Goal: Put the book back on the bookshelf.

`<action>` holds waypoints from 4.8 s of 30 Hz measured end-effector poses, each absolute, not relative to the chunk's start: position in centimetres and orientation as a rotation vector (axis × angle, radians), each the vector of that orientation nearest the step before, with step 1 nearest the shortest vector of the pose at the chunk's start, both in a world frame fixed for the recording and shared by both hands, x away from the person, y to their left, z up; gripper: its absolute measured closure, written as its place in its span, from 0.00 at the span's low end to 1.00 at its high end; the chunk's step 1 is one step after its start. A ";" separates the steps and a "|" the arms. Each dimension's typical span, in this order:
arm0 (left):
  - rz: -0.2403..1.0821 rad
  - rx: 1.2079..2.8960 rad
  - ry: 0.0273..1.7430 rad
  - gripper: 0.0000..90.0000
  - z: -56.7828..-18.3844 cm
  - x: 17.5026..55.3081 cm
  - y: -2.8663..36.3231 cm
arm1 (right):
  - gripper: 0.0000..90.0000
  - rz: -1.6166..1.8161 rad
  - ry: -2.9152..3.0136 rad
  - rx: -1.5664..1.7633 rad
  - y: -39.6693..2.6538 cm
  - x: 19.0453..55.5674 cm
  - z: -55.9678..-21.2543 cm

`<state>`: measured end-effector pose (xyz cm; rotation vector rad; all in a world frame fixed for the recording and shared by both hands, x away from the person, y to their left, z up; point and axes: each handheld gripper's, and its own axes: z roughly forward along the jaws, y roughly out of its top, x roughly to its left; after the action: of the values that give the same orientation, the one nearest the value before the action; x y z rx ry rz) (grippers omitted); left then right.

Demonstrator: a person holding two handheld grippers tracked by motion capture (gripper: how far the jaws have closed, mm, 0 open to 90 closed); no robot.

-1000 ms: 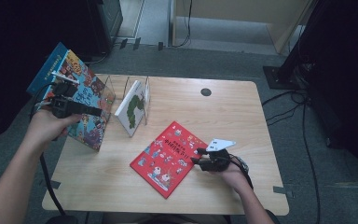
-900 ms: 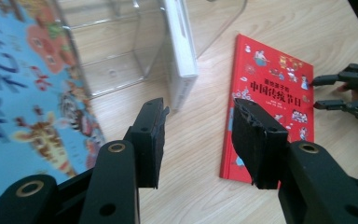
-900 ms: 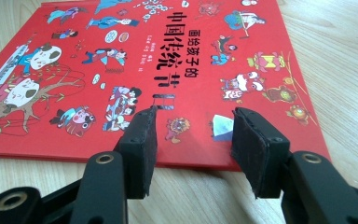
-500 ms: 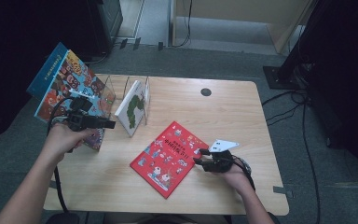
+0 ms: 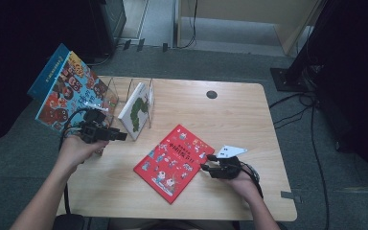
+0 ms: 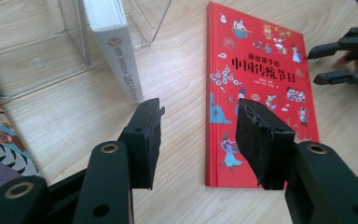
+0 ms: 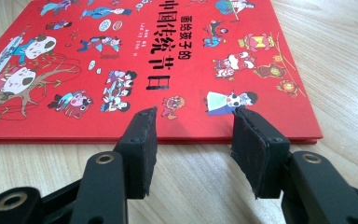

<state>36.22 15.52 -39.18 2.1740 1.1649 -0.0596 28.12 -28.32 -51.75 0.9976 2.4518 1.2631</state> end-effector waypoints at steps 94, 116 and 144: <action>-0.312 2.128 1.208 0.97 -50.5 33.7 6.7 | 0.98 1.190 2.385 1.227 -28.9 30.5 -51.9; -0.348 2.075 1.199 0.84 -50.5 35.8 4.7 | 0.95 1.087 2.255 1.261 -30.4 31.2 -51.7; -0.282 2.132 1.103 0.53 -50.1 34.2 3.5 | 0.67 1.005 2.448 1.629 -29.7 31.4 -49.0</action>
<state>34.21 3.52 -50.11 2.1317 1.1033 -0.2823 31.39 -29.73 -48.99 1.6286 2.4477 1.0046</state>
